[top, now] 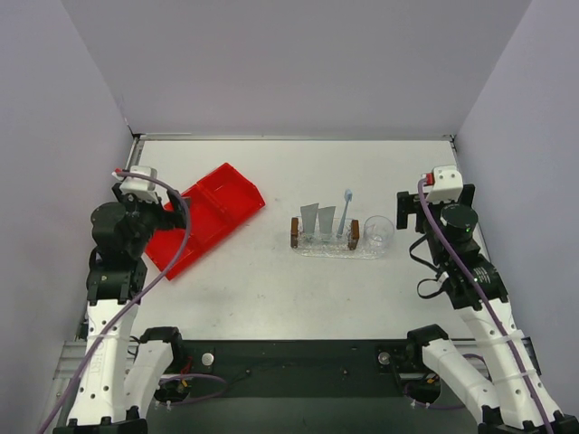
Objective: Prepare toiletry sets of a toothbrush and toothpaste on the tray
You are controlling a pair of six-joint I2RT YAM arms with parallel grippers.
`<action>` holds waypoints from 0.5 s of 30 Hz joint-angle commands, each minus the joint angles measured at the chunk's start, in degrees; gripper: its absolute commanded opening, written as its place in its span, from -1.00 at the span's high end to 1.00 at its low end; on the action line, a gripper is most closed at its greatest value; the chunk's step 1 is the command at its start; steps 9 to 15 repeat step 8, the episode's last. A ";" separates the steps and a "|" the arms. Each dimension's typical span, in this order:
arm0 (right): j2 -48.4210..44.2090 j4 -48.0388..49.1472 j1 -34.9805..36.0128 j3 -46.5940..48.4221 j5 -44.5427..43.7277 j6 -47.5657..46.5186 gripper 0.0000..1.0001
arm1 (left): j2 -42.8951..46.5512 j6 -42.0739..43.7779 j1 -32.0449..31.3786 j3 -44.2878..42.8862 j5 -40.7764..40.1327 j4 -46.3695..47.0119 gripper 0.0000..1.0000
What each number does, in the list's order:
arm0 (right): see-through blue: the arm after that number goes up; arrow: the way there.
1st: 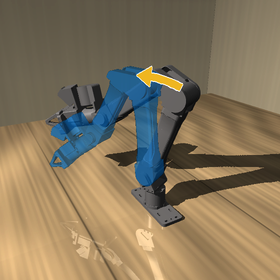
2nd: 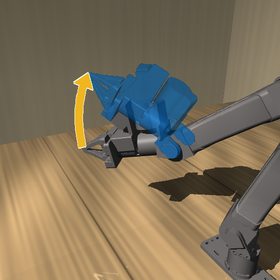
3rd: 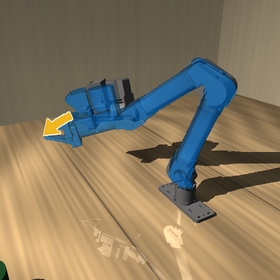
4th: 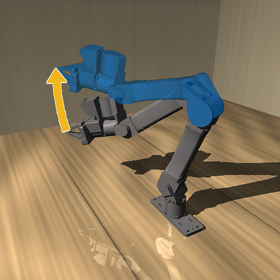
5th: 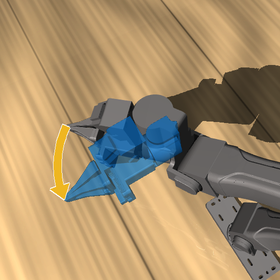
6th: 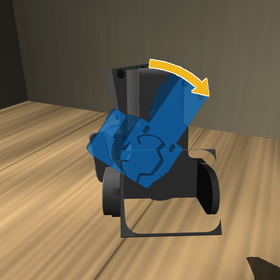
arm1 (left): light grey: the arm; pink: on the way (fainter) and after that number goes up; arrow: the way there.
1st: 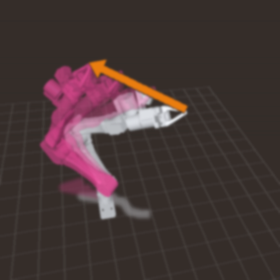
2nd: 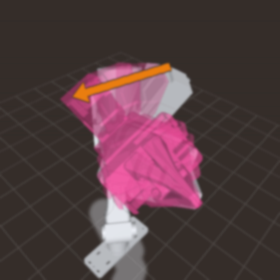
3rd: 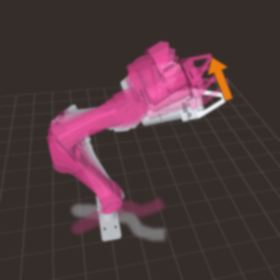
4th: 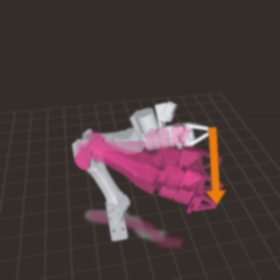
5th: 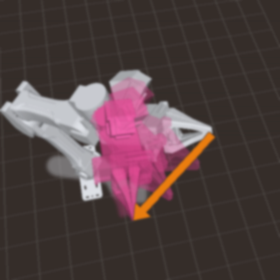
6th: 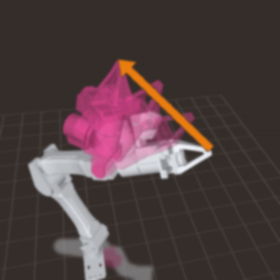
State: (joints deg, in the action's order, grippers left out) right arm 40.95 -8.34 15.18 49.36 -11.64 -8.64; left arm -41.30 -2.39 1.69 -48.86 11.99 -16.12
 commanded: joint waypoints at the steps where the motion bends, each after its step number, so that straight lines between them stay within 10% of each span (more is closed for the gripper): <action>1: 0.71 2.27 -0.94 -0.15 -1.98 -0.58 -0.94 | -1.06 -0.42 0.42 -0.10 0.14 4.25 -0.86; 15: 1.59 2.01 -1.73 -0.41 -1.54 -0.14 -0.93 | -2.38 -0.86 0.42 -0.09 -0.12 4.34 -0.86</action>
